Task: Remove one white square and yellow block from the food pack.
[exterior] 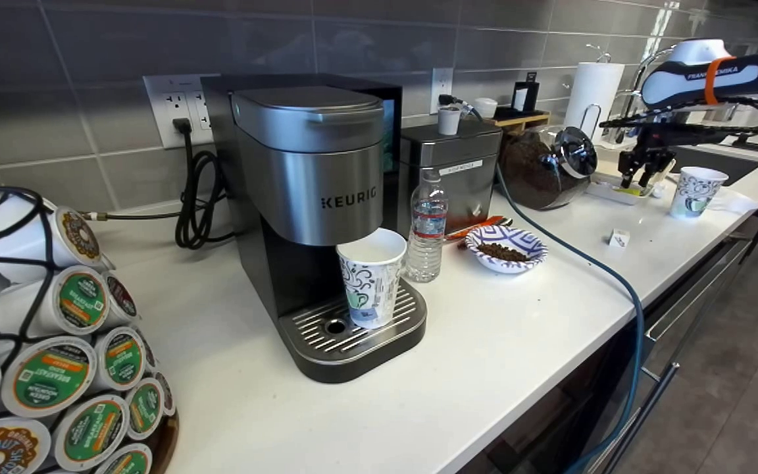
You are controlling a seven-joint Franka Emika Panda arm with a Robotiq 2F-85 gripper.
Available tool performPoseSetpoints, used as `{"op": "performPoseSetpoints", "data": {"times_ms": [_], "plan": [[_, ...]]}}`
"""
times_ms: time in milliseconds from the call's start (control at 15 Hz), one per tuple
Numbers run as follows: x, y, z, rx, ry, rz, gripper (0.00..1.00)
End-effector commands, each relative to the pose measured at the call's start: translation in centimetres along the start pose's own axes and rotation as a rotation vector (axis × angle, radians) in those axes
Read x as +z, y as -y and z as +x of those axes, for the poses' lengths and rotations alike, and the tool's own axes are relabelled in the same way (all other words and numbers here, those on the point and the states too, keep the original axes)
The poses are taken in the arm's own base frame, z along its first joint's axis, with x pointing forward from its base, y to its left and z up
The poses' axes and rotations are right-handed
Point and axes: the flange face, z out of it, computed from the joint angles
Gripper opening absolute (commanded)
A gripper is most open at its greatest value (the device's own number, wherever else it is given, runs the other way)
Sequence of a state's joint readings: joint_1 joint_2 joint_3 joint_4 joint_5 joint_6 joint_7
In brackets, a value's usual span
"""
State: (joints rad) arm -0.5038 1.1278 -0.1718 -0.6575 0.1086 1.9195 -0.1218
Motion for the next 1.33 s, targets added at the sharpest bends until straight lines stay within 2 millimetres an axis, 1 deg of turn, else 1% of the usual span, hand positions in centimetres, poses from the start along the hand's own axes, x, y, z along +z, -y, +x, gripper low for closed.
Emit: {"op": "performPoseSetpoints", "data": {"times_ms": [0,133,200,667,733,867,1067,1267], "plan": [[-0.2,-0.7,0.2,0.024,-0.012,0.016,0.87],[0.0,-0.8,0.3,0.017,-0.024,0.002,0.99],[0.1,-0.9,0.4,0.020,-0.028,-0.001,1.00],[0.4,-1.1,0.7,0.076,-0.051,-0.031,0.99],[-0.2,-0.9,0.6,0.043,-0.044,-0.026,0.99],[0.0,-0.9,0.7,0.056,-0.049,-0.029,1.00],[0.7,-0.3,0.5,0.044,-0.021,-0.050,1.00],[1.2,-0.5,0.3,0.068,-0.014,-0.072,1.00]]}}
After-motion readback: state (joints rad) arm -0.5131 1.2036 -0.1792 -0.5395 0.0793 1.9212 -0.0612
